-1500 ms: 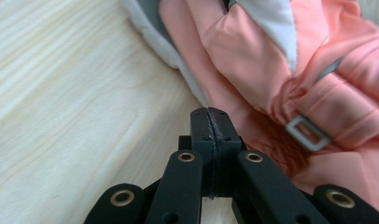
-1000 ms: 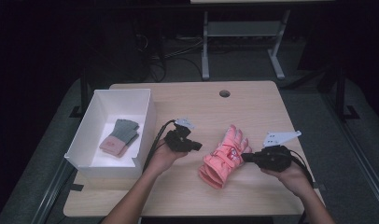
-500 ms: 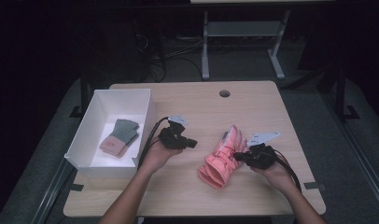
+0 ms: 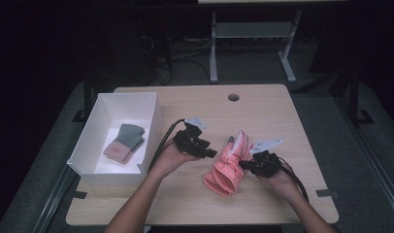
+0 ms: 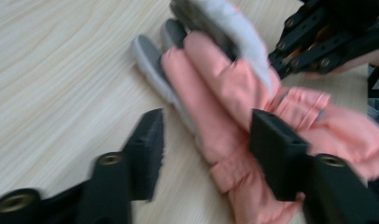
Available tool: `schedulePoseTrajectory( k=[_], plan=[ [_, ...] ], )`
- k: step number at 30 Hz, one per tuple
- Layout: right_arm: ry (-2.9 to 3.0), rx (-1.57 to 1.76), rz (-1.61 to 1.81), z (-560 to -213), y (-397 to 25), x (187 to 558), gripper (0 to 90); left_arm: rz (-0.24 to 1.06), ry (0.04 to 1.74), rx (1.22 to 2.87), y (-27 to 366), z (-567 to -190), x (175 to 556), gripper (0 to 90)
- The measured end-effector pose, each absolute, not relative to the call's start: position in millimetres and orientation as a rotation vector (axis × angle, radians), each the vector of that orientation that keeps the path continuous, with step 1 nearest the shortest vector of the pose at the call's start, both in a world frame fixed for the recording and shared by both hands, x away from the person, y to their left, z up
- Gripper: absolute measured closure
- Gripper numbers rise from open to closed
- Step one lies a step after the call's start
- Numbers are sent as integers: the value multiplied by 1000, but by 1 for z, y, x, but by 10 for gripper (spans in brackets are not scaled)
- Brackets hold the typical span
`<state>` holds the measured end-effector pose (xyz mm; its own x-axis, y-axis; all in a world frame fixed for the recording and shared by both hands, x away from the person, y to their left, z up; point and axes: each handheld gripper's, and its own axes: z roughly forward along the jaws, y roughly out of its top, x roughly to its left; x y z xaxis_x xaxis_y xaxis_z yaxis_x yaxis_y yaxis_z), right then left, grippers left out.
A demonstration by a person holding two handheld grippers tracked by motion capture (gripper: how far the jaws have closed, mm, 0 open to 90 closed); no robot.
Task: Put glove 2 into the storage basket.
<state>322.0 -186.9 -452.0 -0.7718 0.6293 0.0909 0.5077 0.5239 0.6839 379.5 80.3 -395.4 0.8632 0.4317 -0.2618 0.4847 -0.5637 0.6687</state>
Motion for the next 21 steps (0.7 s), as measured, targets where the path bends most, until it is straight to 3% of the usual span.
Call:
schedulePoseTrajectory(
  k=[2, 11, 21],
  plan=[
    [2593, 976, 1077, -452, -187, 322, 900, -97, 643, 2242, 70, -393, 382, 363],
    [2590, 971, 1063, -452, -185, 321, 900, -128, 642, 2262, 27, -399, 390, 207],
    [2590, 960, 1049, -452, -184, 321, 900, -137, 725, 2338, 10, -424, 395, 128]
  ],
)
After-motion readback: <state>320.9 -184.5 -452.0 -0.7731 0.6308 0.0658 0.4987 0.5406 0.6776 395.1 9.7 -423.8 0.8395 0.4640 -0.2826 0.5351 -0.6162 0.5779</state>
